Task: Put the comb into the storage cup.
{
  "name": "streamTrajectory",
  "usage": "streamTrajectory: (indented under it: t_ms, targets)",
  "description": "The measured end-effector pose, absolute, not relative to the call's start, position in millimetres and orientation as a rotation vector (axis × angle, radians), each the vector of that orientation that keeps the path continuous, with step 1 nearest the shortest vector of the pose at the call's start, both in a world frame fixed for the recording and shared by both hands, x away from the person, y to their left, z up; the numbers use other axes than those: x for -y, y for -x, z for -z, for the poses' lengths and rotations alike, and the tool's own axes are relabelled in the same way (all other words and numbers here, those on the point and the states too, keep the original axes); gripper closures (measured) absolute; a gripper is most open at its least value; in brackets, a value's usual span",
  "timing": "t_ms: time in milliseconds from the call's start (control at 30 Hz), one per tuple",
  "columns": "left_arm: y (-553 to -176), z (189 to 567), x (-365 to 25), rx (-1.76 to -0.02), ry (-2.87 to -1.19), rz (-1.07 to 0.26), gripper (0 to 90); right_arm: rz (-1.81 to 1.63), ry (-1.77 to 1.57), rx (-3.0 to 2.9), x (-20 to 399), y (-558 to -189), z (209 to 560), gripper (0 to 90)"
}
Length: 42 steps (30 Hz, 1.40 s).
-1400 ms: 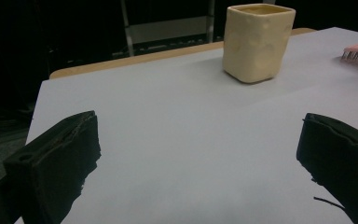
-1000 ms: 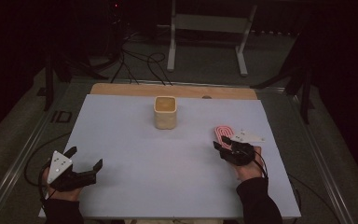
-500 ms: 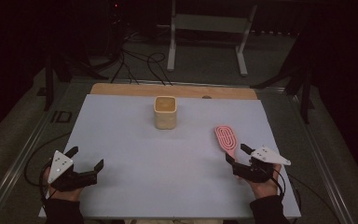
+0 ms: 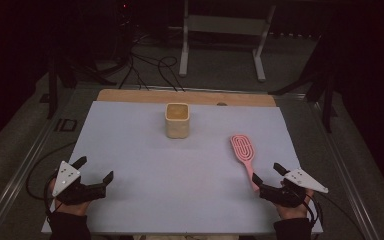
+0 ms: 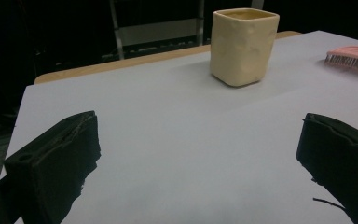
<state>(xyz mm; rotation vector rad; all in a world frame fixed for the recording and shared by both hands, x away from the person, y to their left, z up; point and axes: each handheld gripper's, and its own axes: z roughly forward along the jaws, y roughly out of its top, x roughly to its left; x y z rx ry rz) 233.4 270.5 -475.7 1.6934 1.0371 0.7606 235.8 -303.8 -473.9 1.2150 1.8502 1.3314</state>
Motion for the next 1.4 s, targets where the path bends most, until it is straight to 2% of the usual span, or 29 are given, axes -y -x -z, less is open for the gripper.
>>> streamTrajectory:
  t_ms: [667,1400]
  targets:
    - [-237.3,481.4,-258.3,-1.028,-1.735,-0.745,0.0,-1.315,-1.278,-1.910,304.4,-242.2,475.8,8.0]
    - [-238.7,485.3,-259.7,-1.054,-1.725,-0.752,0.1,-1.246,-1.324,-1.969,289.2,-256.2,441.9,7.5]
